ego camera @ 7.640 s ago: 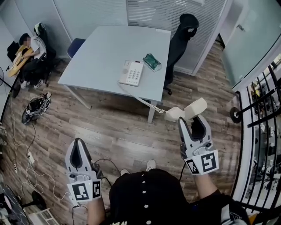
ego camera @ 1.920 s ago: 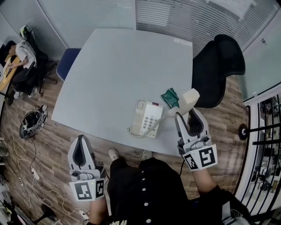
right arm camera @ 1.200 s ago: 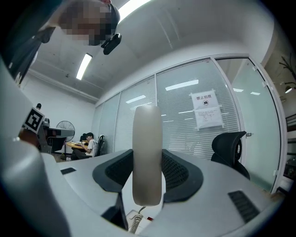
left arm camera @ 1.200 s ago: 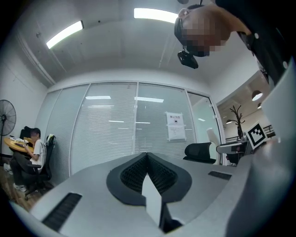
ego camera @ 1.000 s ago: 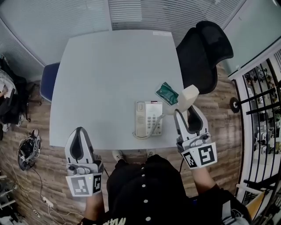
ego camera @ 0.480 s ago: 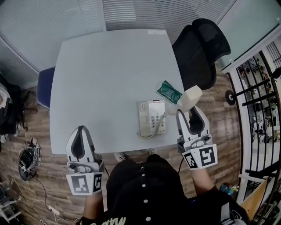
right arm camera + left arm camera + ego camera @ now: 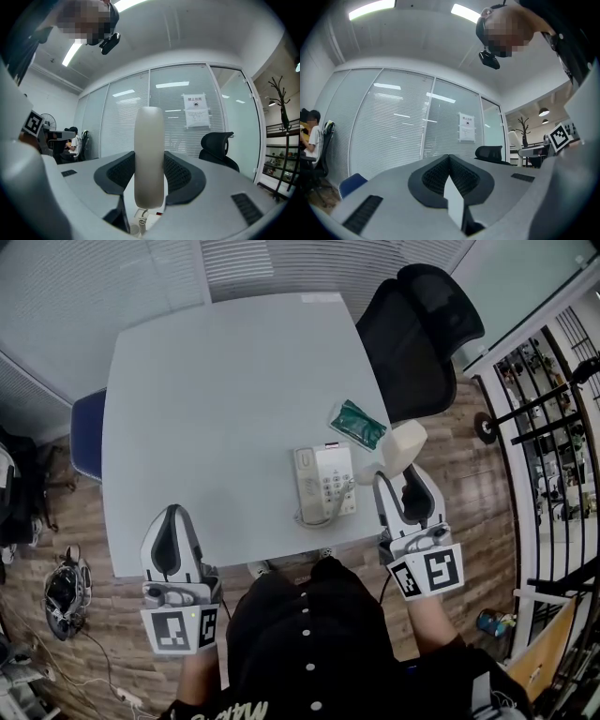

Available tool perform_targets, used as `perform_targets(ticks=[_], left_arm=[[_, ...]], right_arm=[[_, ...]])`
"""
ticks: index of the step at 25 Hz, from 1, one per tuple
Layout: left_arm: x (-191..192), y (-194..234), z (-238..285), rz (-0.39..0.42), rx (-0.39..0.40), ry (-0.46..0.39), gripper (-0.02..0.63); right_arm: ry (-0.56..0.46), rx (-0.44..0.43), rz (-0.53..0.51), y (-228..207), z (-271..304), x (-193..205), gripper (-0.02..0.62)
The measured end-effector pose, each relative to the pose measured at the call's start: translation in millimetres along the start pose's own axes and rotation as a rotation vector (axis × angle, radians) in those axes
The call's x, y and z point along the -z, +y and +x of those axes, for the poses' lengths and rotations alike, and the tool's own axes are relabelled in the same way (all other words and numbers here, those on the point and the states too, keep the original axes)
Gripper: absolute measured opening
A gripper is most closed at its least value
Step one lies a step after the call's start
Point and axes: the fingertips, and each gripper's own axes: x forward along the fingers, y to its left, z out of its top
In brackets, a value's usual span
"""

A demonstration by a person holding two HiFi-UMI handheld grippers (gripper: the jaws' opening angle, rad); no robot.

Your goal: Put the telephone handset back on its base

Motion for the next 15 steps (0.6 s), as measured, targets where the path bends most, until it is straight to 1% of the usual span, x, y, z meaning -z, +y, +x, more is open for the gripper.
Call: perform_targets(ticks=[8,15], left_arm=[[7,-2,-3,-0.013,0.028,0.020,0.015],[18,-5,-2,-0.022,0.035,0.050,0.014]], right_arm=[[0.065,0.000,0.033,10,-2,21,0.210],[0.156,-0.018,0.053,19,5,59,0.210]])
